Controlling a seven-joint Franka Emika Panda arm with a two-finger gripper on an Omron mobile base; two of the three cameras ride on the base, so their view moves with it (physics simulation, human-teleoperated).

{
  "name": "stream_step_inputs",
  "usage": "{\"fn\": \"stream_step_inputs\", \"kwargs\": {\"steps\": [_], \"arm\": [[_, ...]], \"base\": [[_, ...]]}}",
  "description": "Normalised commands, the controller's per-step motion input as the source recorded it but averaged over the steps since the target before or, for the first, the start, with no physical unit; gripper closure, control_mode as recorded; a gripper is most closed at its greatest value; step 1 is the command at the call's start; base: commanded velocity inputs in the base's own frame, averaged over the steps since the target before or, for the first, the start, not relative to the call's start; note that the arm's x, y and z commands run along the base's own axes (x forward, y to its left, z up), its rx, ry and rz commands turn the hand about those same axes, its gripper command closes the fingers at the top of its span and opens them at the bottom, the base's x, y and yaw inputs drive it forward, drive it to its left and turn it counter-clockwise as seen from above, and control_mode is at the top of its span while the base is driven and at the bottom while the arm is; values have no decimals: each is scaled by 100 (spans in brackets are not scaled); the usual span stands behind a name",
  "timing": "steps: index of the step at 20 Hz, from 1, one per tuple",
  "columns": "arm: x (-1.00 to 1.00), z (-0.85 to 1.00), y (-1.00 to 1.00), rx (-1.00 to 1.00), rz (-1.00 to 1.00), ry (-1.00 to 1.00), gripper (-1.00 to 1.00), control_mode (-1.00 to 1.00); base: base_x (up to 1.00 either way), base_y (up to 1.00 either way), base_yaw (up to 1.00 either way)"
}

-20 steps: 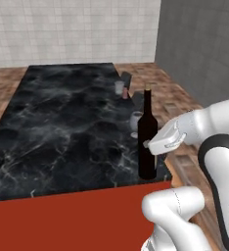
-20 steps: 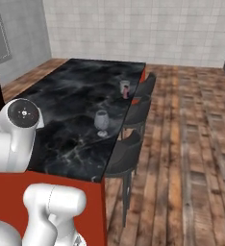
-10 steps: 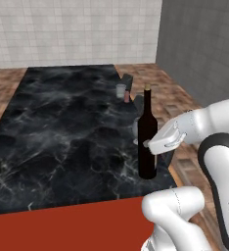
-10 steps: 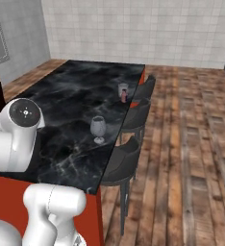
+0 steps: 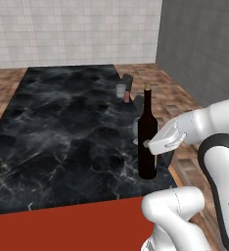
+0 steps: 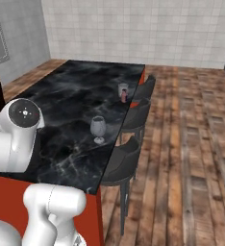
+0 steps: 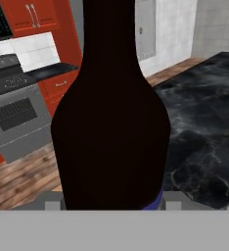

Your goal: There is a wine glass and glass cup on the dining counter. Place the wine bottle next to the wine glass and the juice bottle next to the glass cup.

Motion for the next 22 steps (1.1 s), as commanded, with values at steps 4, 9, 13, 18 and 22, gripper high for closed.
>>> {"fn": "stream_step_inputs", "kwargs": {"steps": [4, 9, 13, 18, 22], "arm": [[0, 0, 0, 0, 0, 0, 100, 100], [0, 0, 0, 0, 0, 0, 100, 100], [5, 0, -27, 0, 6, -2, 100, -100], [0, -1, -55, 7, 19, -31, 100, -100], [1, -2, -54, 5, 24, -27, 100, -100]], "base": [[1, 0, 0], [0, -3, 0], [0, -4, 0], [0, 0, 0], [0, 0, 0]]}}
